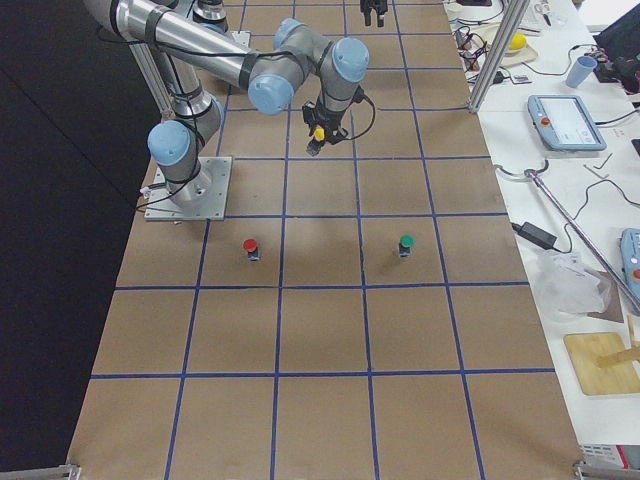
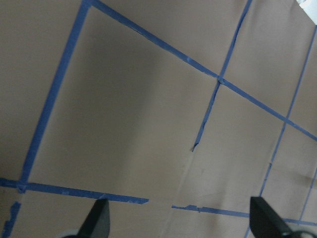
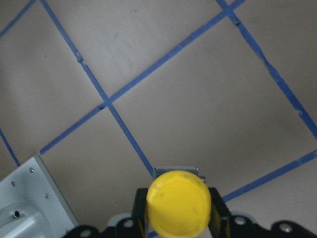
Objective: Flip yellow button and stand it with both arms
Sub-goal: 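Carry the button with the right gripper toward the green button while the left arm withdraws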
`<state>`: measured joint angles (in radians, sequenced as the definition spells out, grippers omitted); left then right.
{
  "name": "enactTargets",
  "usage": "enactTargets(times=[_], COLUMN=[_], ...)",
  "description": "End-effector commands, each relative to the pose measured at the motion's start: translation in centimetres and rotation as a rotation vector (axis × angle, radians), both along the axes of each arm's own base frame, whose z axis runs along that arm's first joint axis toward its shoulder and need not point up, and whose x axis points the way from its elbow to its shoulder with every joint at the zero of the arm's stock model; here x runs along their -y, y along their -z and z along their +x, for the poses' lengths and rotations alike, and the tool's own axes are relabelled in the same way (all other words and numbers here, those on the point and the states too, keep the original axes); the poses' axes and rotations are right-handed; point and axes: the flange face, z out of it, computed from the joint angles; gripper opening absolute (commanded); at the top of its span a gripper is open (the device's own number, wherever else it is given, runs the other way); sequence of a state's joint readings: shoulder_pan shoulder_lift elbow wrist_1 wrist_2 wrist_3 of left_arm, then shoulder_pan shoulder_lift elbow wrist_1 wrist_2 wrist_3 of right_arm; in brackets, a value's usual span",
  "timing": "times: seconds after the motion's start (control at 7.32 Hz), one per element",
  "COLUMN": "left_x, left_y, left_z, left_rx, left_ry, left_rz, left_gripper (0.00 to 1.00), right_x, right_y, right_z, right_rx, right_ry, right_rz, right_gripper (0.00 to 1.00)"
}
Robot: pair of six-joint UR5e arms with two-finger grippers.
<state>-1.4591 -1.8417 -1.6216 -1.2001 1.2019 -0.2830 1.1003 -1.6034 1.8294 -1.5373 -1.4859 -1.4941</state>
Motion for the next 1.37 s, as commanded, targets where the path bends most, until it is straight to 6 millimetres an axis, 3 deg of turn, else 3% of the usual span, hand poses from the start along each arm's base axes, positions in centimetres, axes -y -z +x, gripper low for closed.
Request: enactTargets(times=[0.0, 0.27, 0.55, 0.68, 0.82, 0.96, 1.09, 1.23], left_x=[-2.5, -6.1, -6.8, -7.2, -7.3, -7.1, -7.4, -6.6], left_y=[-4.2, -8.4, -9.9, -9.1, -8.4, -8.7, -10.7, -11.2], left_z=[1.9, 2.3, 3.0, 3.3, 3.3, 2.9, 3.3, 4.0], left_rx=[0.197, 0.277, 0.276, 0.278, 0.277, 0.279, 0.324, 0.356], left_ry=[0.135, 0.200, 0.191, 0.205, 0.207, 0.213, 0.209, 0.209], left_rz=[0.073, 0.121, 0.102, 0.117, 0.131, 0.121, 0.094, 0.091], left_gripper=[1.00, 1.00, 1.00, 1.00, 1.00, 1.00, 1.00, 1.00], right_x=[-1.4, -0.9, -0.9, -1.1, -1.2, -1.2, -1.2, -1.0], right_y=[1.8, 3.5, 5.2, 5.4, 6.0, 6.6, 7.9, 9.0], right_z=[-6.2, -9.7, -12.6, -12.9, -12.8, -13.0, -13.0, -13.4], right_rx=[-0.034, -0.065, -0.014, 0.008, 0.046, 0.023, 0.008, -0.009], right_ry=[-0.212, -0.437, -0.719, -0.847, -1.089, -1.299, -1.467, -1.568], right_rz=[-0.083, -0.127, -0.161, -0.176, -0.209, -0.229, -0.246, -0.249], right_gripper=[0.38, 0.36, 0.36, 0.36, 0.36, 0.36, 0.36, 0.34])
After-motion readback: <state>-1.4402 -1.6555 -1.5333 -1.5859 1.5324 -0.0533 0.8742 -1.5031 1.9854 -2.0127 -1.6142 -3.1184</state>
